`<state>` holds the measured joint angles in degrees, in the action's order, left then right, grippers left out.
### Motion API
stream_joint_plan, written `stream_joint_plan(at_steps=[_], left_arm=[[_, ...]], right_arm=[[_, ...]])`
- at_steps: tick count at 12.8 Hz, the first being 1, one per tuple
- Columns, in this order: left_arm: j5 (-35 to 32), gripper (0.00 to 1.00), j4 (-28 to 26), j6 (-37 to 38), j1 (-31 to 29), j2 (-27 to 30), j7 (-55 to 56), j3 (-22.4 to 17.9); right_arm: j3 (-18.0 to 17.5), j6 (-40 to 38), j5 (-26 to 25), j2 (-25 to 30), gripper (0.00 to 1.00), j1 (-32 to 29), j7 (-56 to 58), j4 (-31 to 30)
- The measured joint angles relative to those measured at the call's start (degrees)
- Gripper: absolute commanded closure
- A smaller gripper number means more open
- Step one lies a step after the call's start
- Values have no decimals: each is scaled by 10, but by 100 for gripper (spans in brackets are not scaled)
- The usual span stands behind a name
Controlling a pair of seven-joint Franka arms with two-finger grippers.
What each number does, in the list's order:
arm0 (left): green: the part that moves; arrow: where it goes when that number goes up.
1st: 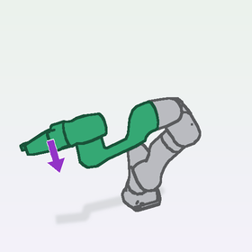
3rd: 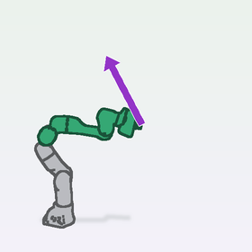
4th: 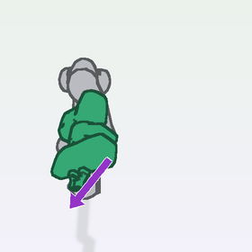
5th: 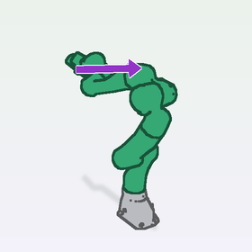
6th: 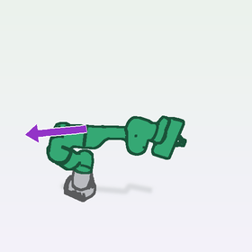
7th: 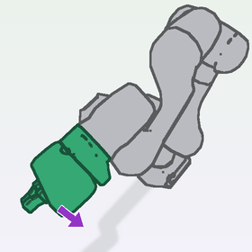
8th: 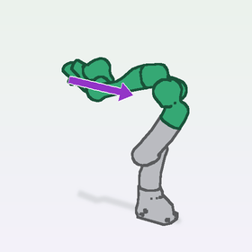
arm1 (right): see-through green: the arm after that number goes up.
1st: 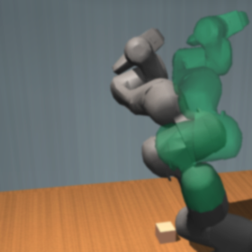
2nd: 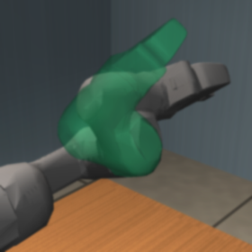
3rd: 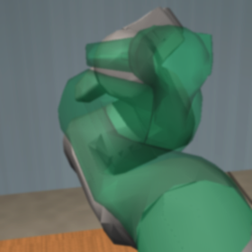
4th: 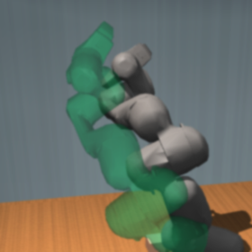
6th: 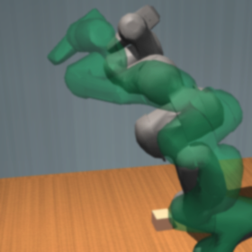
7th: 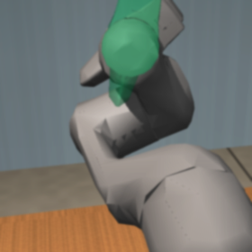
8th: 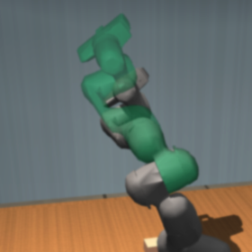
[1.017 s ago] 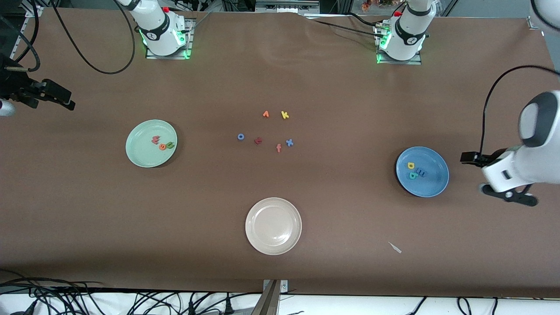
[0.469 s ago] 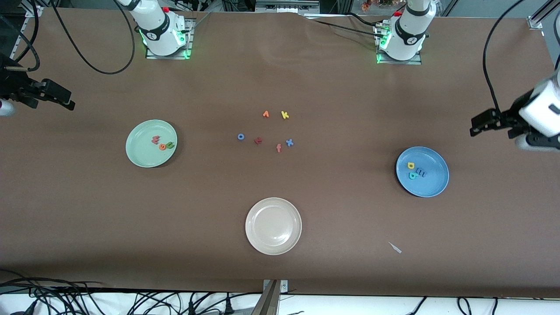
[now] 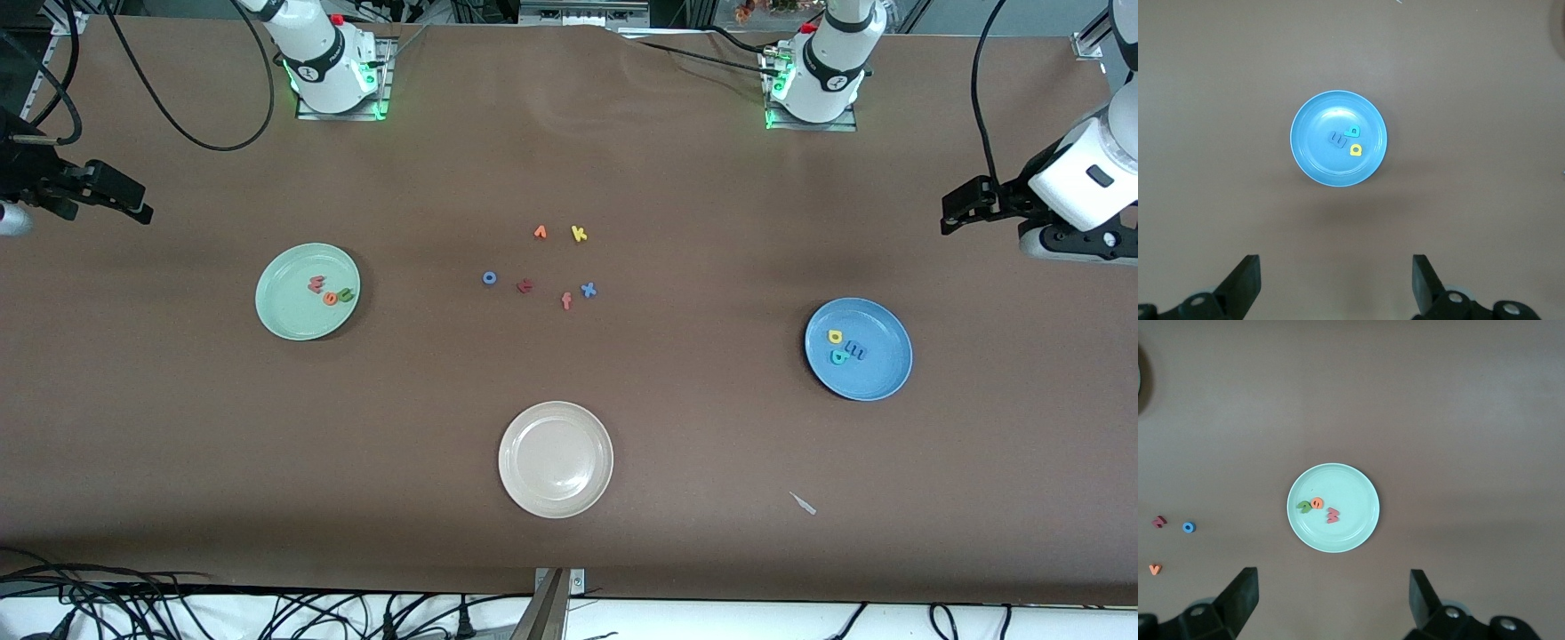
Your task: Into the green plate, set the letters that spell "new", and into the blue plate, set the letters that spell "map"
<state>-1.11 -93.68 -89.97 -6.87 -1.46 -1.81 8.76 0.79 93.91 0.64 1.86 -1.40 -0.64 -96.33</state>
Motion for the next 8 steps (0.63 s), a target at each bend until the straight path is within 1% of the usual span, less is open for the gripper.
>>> stream_joint_plan(at_steps=[4, 8], left_arm=[[37, 0, -1, -1, -17, 0, -3, -5], [39, 0, -1, -4, -25, 1, -9, -1]], right_arm=[[0, 0, 0, 0, 0, 0, 0, 0], [0, 0, 0, 0, 0, 0, 0, 0]])
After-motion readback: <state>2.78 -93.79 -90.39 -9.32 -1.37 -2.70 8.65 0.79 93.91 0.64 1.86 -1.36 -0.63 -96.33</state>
